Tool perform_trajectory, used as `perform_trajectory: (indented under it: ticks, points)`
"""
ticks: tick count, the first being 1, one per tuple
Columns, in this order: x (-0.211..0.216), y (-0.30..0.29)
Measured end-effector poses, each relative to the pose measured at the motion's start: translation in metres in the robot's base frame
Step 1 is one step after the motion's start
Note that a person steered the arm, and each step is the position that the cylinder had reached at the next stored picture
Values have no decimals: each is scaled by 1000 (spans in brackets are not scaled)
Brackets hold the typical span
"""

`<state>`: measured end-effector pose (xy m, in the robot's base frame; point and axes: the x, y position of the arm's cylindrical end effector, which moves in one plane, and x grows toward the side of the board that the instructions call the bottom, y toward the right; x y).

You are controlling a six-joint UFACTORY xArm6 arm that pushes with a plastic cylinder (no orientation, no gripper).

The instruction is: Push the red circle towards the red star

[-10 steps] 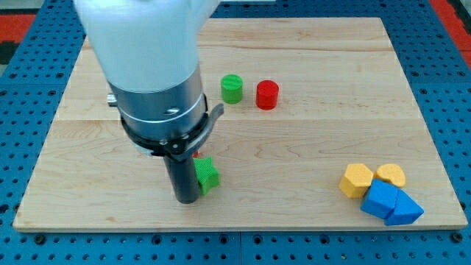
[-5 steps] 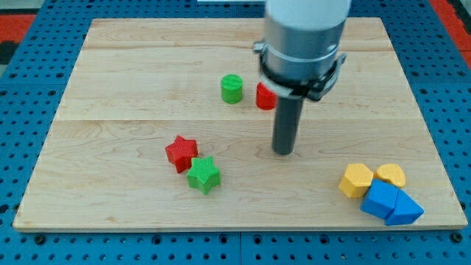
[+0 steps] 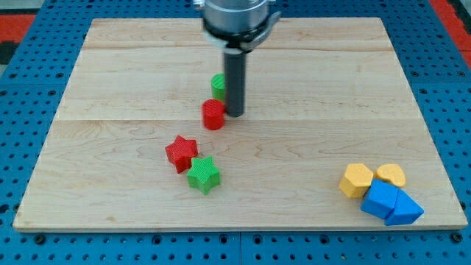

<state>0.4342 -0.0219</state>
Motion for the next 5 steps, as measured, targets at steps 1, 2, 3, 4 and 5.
perform_trajectory:
  ticks: [1,2,3,4,5]
  points:
    - [-17,-6]
    - [-11,-44]
    - [24,-47]
    - [29,-30]
    - [-11,58]
